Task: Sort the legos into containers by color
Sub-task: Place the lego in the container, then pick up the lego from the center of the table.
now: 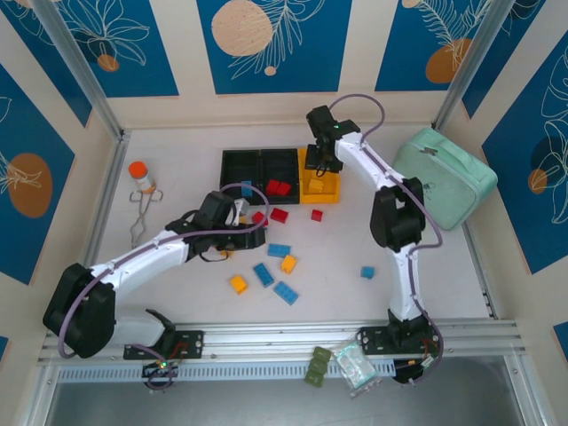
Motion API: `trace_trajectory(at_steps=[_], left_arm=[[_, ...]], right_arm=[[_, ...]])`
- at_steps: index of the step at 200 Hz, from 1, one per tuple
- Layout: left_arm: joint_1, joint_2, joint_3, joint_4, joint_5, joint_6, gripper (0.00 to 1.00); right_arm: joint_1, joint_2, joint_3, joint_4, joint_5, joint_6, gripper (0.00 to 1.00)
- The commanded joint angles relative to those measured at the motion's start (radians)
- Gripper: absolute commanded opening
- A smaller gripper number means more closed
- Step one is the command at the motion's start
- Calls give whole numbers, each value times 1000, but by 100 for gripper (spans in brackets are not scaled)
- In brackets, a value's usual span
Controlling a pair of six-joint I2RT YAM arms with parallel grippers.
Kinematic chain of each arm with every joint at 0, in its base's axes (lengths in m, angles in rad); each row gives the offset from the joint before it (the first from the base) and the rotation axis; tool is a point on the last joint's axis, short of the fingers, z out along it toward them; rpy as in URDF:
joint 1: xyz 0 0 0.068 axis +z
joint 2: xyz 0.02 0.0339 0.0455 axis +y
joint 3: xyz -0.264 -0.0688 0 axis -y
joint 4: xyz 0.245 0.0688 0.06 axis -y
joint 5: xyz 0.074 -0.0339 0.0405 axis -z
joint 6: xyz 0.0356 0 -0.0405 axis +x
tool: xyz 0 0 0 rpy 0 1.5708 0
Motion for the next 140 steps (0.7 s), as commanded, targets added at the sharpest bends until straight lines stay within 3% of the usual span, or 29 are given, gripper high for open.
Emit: trace_trajectory(at_steps=[1, 81, 140], left_arm=[[-9, -35, 32, -79, -59, 12, 59], [13, -80, 43, -311, -316, 31, 64], [48, 9, 34, -313, -370, 81, 66]], right_arm=[[24, -151, -110, 83, -28, -7, 51], [128, -582, -634, 290, -221, 19, 52], [269, -834, -943, 396, -302, 66, 60]])
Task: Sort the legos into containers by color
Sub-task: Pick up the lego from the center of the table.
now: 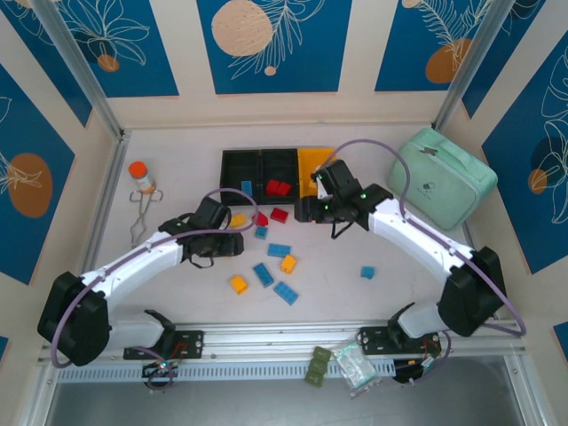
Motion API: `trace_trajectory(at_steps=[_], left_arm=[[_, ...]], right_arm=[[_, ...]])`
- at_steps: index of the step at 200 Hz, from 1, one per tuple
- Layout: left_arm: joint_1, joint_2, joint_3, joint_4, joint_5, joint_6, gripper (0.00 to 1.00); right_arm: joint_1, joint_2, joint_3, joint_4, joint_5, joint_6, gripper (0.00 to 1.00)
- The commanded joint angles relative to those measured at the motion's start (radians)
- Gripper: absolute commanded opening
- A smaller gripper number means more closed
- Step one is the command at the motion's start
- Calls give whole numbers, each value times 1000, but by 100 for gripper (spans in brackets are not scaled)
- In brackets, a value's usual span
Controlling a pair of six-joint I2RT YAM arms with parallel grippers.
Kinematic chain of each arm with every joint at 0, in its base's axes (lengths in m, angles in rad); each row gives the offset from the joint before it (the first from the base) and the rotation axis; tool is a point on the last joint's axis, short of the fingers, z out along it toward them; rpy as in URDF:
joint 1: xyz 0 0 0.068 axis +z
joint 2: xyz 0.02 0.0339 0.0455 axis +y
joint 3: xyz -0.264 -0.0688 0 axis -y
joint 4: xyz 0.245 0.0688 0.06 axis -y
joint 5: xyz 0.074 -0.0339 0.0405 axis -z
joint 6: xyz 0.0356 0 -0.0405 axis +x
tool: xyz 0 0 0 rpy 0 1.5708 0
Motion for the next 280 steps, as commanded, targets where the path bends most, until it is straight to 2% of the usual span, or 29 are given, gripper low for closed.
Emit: trace_trajectory(at_steps=[1, 57, 142, 172, 208, 241, 280], left_arm=[[16, 45, 20, -23, -45, 31, 66], [20, 153, 21, 52, -47, 32, 68], [15, 280, 54, 112, 4, 43, 60], [15, 316, 73, 106, -20, 60, 54], [14, 352, 101, 95, -35, 81, 34], [14, 366, 113, 79, -45, 92, 26], [9, 340, 120, 59, -34, 93, 26]], right_arm=[[48, -80, -81, 65, -64, 32, 60], [110, -172, -229, 115, -57, 121, 60], [113, -128, -222, 117, -34, 133, 60], [114, -124, -228, 116, -23, 138, 60], [111, -148, -234, 97, 4, 141, 59], [87, -181, -262, 100, 6, 154, 60], [72, -204, -281, 107, 5, 164, 60]])
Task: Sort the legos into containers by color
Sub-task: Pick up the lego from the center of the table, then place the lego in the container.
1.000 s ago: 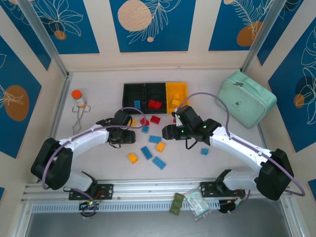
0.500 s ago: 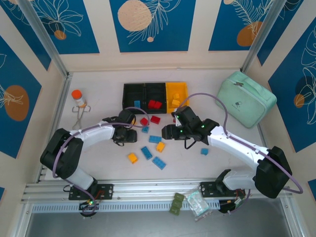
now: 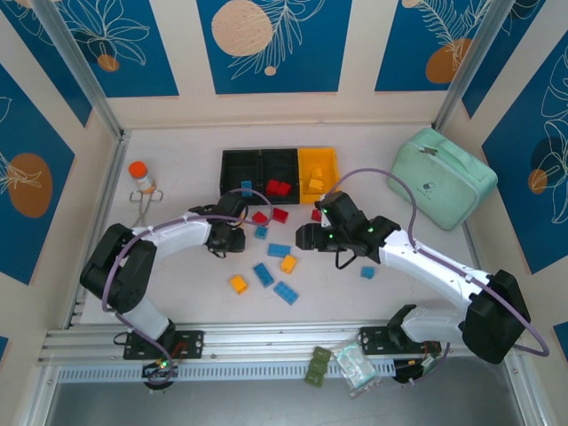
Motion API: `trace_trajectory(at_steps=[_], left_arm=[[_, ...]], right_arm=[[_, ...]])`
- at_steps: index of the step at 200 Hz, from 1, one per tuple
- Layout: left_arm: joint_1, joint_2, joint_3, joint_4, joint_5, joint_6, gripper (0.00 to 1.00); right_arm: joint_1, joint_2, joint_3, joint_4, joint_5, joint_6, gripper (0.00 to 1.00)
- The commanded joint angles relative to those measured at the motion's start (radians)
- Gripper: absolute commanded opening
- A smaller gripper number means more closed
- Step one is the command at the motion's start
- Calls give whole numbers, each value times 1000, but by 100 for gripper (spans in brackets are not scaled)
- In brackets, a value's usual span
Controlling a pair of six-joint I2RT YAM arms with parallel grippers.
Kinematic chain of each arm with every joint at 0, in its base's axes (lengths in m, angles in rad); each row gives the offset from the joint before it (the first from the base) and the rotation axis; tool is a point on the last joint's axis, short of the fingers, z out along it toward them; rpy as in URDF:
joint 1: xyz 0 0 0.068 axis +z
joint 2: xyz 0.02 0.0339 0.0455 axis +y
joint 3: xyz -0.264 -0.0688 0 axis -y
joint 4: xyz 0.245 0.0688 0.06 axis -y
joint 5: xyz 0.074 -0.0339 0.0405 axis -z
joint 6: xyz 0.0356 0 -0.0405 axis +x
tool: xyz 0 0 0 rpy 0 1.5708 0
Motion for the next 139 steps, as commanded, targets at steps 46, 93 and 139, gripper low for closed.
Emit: trace_trajectory(at_steps=[46, 93, 139], left_arm=[[-25, -63, 77, -86, 35, 20, 26], [-69, -50, 202, -104, 88, 15, 26], [-111, 73, 395, -106, 128, 20, 26]], right_arm=[[-29, -52, -22, -8, 4, 29, 59], [-92, -120, -64, -43, 20, 67, 60], [-156, -228, -119, -97, 58, 112, 60]])
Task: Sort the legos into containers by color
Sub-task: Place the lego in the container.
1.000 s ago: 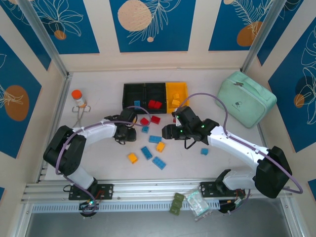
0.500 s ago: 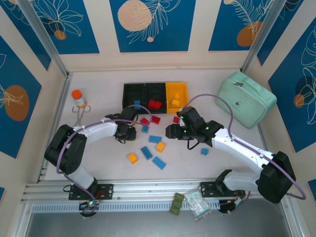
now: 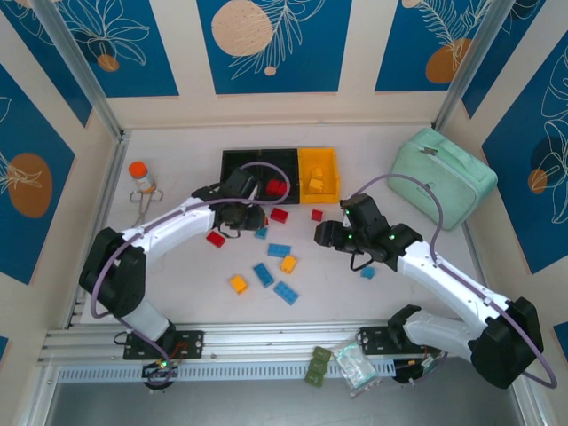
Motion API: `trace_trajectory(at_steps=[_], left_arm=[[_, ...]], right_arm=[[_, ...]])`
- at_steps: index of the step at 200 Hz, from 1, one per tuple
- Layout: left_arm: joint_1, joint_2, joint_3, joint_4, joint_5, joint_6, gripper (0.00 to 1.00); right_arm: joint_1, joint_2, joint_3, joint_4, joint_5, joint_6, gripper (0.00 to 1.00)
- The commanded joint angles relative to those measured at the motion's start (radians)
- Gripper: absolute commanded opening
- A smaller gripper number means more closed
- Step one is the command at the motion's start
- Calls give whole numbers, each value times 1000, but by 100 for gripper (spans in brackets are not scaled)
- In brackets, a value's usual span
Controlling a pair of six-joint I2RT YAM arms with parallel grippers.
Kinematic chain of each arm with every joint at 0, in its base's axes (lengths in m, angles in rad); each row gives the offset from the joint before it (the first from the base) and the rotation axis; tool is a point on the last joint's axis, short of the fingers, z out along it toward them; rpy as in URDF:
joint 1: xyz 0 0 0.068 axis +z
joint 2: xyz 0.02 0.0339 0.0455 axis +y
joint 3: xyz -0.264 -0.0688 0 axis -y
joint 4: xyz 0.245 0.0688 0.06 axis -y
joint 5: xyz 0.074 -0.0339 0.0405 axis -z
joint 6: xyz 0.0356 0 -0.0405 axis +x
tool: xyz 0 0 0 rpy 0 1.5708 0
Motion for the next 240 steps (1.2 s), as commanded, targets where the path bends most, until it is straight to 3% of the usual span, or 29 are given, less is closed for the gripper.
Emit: trace_trajectory(at_steps=[1, 157, 240], left_arm=[[-27, 77, 104, -23, 44, 14, 26], [-77, 740, 1042, -200, 122, 28, 26], [-76, 938, 1270, -185, 174, -11, 27]], right_arm=[[-29, -64, -31, -54, 29, 43, 60], [-63, -273, -172, -134, 74, 138, 60], [-93, -311, -182, -154, 65, 131, 60]])
